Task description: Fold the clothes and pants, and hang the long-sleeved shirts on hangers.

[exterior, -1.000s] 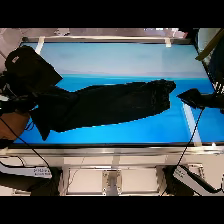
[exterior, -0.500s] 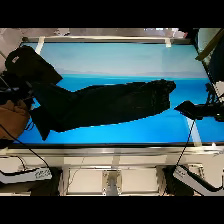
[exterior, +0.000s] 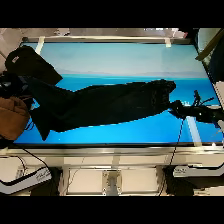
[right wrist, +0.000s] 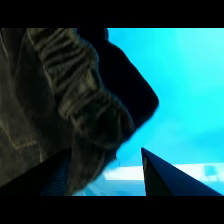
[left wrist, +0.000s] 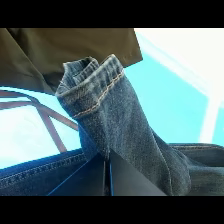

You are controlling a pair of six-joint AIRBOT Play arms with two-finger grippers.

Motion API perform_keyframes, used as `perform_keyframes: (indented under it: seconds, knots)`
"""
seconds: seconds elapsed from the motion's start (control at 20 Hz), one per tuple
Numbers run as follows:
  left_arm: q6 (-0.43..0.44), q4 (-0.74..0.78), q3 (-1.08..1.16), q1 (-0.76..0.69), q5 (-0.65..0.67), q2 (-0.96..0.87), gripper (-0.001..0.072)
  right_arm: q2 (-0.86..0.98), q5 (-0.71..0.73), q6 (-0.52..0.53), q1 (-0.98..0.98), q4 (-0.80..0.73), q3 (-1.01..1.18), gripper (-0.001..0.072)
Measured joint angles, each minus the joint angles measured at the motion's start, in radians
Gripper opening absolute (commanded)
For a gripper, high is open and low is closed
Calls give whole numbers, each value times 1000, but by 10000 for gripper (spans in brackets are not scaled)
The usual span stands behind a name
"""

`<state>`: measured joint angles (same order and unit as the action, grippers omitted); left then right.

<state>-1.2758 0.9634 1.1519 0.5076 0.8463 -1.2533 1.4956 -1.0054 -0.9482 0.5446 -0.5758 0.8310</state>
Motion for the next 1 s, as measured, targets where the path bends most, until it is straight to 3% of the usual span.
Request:
perform_keyframes:
  seconds: [0.1, 0.15, 0.2, 0.25, 0.4, 0.6, 1.0]
  knots:
    - [-2, 0, 0, 0, 6, 5, 10, 44, 13, 31, -29, 44, 17, 506]
    - [-2, 0, 0, 0, 8, 6, 10, 58, 28, 42, -48, 54, 27, 397]
    - [-2, 0, 0, 0, 10, 7, 10, 69, 45, 48, -68, 66, 38, 192]
    - [-2, 1, 0, 0, 11, 8, 10, 76, 50, 54, -87, 77, 51, 68]
    - [-3, 2, 3, 5, 16, 19, 9, 77, 15, 64, -119, 87, 122, 61]
    - [-3, 1, 30, 32, 19, 91, 9, 2, -168, 20, -72, 44, 272, 60]
    - [-2, 52, 51, 85, 59, 330, 9, -396, -528, -119, 136, -185, 470, 60]
